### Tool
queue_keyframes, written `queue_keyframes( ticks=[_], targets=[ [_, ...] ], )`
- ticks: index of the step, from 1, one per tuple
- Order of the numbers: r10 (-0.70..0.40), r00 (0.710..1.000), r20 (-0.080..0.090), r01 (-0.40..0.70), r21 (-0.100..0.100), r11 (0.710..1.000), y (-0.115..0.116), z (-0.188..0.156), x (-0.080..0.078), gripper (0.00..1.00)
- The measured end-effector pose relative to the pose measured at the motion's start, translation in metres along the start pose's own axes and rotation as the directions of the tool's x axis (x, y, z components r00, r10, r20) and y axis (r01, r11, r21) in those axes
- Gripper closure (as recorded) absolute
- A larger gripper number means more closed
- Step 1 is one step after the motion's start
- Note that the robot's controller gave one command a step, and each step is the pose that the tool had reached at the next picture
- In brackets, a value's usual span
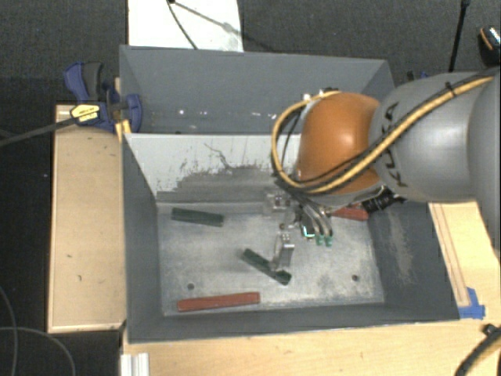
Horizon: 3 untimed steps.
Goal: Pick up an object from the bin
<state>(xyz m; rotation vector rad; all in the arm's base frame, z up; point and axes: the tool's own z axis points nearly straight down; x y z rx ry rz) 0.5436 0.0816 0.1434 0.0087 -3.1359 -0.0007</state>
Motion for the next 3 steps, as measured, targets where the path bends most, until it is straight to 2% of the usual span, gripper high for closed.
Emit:
queue_keyframes(
  ticks=[1,2,3],
  targets=[
    [0.040,0.999,-0.002,-0.040,0.001,0.999,-0.019,0.075,0.025,0.00],
    [0.044,0.999,0.007,-0.044,-0.001,0.999,-0.018,0.071,0.023,1.00],
    [0.009,1.000,0.018,-0.009,-0.001,1.000,-0.016,-0.148,0.015,1.00]
  ],
)
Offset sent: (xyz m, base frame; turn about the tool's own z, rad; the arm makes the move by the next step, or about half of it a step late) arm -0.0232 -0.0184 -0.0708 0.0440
